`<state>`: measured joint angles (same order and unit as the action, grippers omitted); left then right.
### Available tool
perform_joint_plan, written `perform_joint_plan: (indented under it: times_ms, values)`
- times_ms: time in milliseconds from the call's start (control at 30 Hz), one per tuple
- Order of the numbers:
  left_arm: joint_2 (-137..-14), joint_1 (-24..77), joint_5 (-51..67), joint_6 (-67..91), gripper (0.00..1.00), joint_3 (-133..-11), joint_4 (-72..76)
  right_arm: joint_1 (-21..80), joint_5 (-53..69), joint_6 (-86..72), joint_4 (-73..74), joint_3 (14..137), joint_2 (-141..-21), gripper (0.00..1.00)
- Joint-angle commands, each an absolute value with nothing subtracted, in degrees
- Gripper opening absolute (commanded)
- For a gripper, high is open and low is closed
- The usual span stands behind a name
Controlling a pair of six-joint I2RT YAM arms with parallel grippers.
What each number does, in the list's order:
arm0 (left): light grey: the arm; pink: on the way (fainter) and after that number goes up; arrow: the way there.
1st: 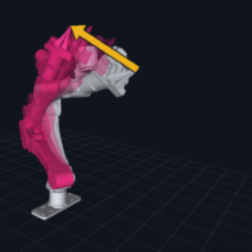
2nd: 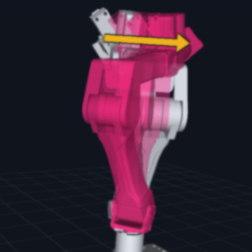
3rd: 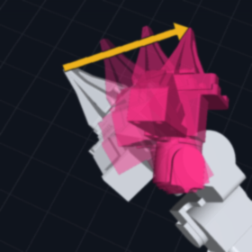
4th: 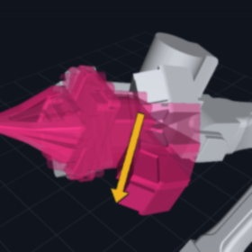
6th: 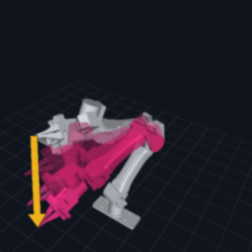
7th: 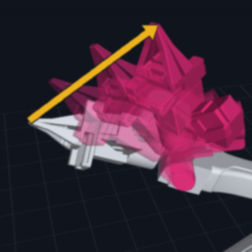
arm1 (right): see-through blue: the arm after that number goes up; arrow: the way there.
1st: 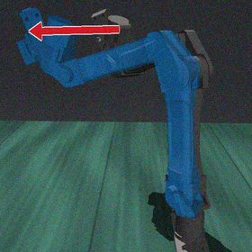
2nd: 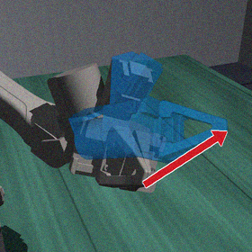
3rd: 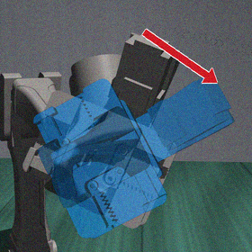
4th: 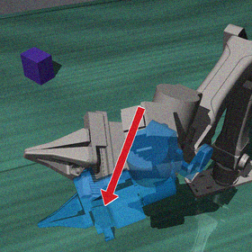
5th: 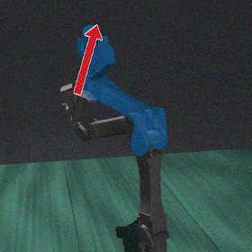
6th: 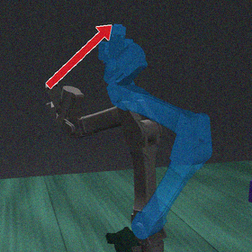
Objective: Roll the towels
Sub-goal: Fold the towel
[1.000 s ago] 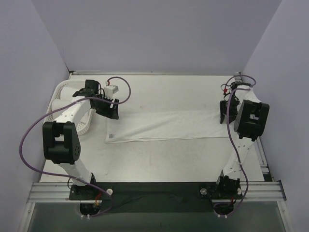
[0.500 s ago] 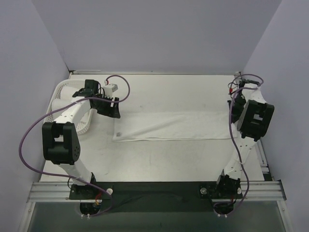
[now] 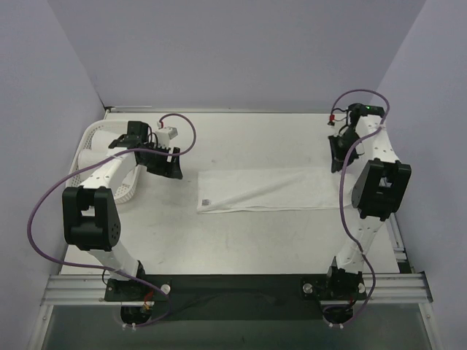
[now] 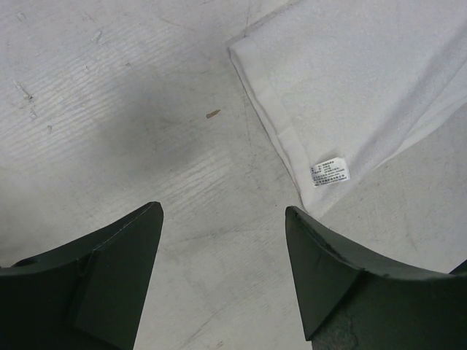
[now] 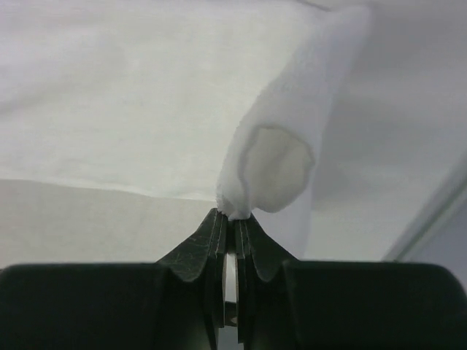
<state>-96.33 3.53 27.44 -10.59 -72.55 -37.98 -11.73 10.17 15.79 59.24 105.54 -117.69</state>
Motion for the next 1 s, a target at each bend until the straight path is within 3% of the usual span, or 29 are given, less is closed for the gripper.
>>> perform_joint_plan:
  times_ms: [0,100,267,967]
  values:
    - [-94.5,3.4,29.0,-9.9,0.79,-72.6,-36.0,-6.5,20.3,11.4,64.7,103.5,-114.2,0.00]
    - [-94.0,3.4,28.7,-9.4,0.81,-72.6,-35.9,-2.0,23.3,9.1,64.2,101.4,-114.2,0.00]
    - [-94.1,3.4,30.2,-8.2,0.92,-72.8,-35.9,4.6,28.6,4.0,60.8,97.8,-115.1,0.00]
    - [-95.1,3.4,29.7,-8.3,0.97,-72.4,-35.9,11.0,27.0,-3.8,53.4,100.2,-122.0,0.00]
